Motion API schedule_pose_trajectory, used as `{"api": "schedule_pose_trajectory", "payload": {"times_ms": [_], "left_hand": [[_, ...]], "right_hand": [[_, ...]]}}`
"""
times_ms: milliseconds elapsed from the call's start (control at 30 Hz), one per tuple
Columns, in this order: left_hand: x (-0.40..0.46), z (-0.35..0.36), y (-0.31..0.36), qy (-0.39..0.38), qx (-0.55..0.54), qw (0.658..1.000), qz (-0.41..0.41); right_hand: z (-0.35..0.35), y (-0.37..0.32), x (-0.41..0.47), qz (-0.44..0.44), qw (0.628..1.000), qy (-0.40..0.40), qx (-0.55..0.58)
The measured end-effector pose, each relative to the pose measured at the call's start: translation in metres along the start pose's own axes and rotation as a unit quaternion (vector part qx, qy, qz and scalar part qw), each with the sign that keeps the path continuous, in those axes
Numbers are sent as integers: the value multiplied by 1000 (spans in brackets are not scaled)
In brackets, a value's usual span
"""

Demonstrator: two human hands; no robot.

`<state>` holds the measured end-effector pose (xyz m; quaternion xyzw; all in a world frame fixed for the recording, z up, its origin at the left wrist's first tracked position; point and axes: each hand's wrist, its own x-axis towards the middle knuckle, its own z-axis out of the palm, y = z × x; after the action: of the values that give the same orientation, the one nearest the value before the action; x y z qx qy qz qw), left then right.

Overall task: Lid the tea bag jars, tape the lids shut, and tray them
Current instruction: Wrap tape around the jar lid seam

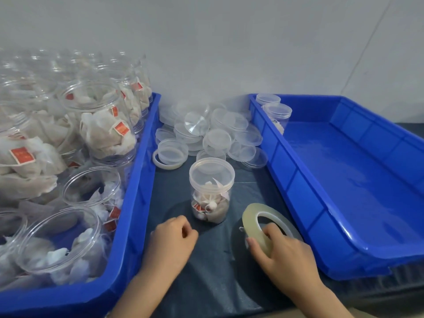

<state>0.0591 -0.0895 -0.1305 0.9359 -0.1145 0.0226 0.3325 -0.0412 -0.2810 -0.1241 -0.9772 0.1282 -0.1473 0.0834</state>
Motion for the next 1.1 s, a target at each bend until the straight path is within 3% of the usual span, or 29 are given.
{"api": "schedule_pose_trajectory", "payload": {"times_ms": [133, 400, 533, 667, 900, 1100], "left_hand": [[-13, 7, 12, -76, -176, 981, 31], [-21, 26, 40, -84, -264, 959, 67], [-22, 30, 43, -33, -225, 970, 88], [-23, 32, 43, 37, -102, 987, 117], [-25, 31, 36, 67, 29, 986, 147], [-24, 36, 20, 67, 59, 985, 147]], "right_hand": [[0, 3, -4, 5, 1000, -14, 23], [1, -4, -9, -28, 999, -3, 19], [-2, -6, -6, -40, 999, -10, 8], [-2, -13, -3, -41, 999, -10, -35], [13, -25, -6, -64, 995, 47, -65], [20, -39, -10, -57, 997, -16, -52]]}}
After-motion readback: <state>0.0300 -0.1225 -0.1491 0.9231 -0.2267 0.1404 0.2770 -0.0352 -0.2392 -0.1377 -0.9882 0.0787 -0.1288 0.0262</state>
